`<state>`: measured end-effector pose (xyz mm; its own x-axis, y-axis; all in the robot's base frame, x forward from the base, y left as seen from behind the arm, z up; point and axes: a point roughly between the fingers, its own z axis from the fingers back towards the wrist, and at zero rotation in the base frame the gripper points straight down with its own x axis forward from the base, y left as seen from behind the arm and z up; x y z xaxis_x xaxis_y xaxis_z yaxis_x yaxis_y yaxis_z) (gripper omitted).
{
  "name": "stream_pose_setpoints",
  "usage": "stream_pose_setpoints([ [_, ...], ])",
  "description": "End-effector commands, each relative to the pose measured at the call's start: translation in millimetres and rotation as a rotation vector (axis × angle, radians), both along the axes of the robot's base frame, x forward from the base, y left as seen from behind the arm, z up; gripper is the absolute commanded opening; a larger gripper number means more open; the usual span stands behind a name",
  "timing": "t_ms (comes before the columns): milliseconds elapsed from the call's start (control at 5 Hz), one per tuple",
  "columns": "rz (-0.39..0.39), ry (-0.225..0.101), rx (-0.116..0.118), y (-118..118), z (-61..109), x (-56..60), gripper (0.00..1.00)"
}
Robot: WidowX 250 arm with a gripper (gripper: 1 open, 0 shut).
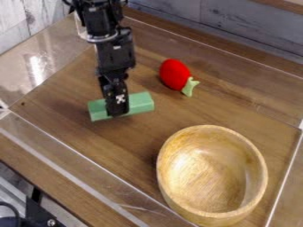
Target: Put the green block in the brown bowl
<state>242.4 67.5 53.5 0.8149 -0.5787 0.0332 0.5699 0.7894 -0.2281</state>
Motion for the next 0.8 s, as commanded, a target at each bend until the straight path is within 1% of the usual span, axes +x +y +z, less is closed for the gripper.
stream_pose_setpoints([
  [0, -0.026, -0.059, 0.024, 6.5, 13.4, 12.2, 0.00],
  [200, -0.051, -0.070, 0.040, 8.7, 23.3, 16.3, 0.00],
  [400, -0.090, -0.083, 0.061, 14.8, 27.6, 17.1, 0.00],
  [600, -0.140, -0.094, 0.068, 18.9, 28.1, 16.0, 0.00],
])
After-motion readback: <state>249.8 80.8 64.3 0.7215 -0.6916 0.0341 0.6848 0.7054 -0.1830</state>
